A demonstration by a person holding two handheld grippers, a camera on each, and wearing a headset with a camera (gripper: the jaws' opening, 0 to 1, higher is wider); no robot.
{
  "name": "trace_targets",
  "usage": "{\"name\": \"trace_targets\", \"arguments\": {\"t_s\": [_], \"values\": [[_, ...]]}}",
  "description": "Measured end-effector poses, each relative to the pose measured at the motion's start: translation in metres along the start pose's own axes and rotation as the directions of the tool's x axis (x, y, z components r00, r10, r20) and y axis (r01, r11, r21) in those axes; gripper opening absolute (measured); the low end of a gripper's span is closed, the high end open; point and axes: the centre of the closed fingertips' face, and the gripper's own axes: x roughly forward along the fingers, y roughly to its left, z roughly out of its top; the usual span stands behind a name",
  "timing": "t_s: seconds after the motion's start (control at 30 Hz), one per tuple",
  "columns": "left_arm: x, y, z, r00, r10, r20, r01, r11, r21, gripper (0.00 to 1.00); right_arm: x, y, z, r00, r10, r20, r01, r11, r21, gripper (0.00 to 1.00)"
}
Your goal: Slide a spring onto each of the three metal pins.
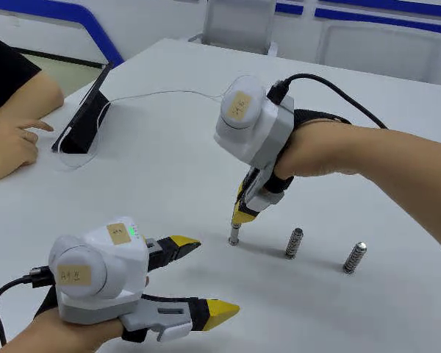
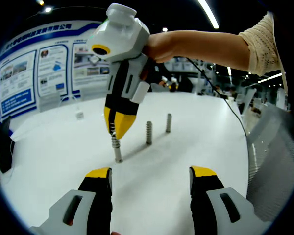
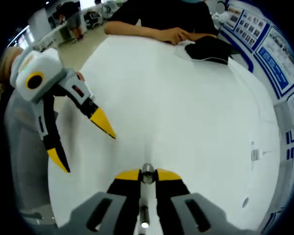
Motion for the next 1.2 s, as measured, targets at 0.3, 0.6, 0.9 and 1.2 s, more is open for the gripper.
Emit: {"name": "trace_targets", "arguments": {"t_s": [0.3, 0.6, 0.9, 1.2], "values": [[0.001, 0.0, -0.001, 1.0, 0.0, -0.002, 0.0, 1.0, -0.004, 0.65, 0.015, 0.005, -0.008, 0.9996, 0.015, -0.026, -0.015, 1.0, 0.009, 0.12], [0.001, 0.0, -0.004, 1.0, 0.0, -0.006, 0.0, 1.0, -0.008, 0.64, 0.024, 0.011, -0.014, 0.9989, 0.024, -0.04, -0.023, 0.999, 0.024, 0.12], [0.001, 0.001, -0.004, 1.0, 0.0, -0.007, 0.0, 1.0, -0.007, 0.64, 0.027, 0.01, -0.015, 0.9992, 0.022, -0.035, -0.02, 0.999, 0.04, 0.13], [0.002, 0.002, -0.002, 1.0, 0.002, -0.006, -0.002, 1.0, -0.005, 0.64, 0.028, 0.007, -0.015, 0.9996, 0.022, -0.017, -0.021, 0.999, 0.046, 0.16]]}}
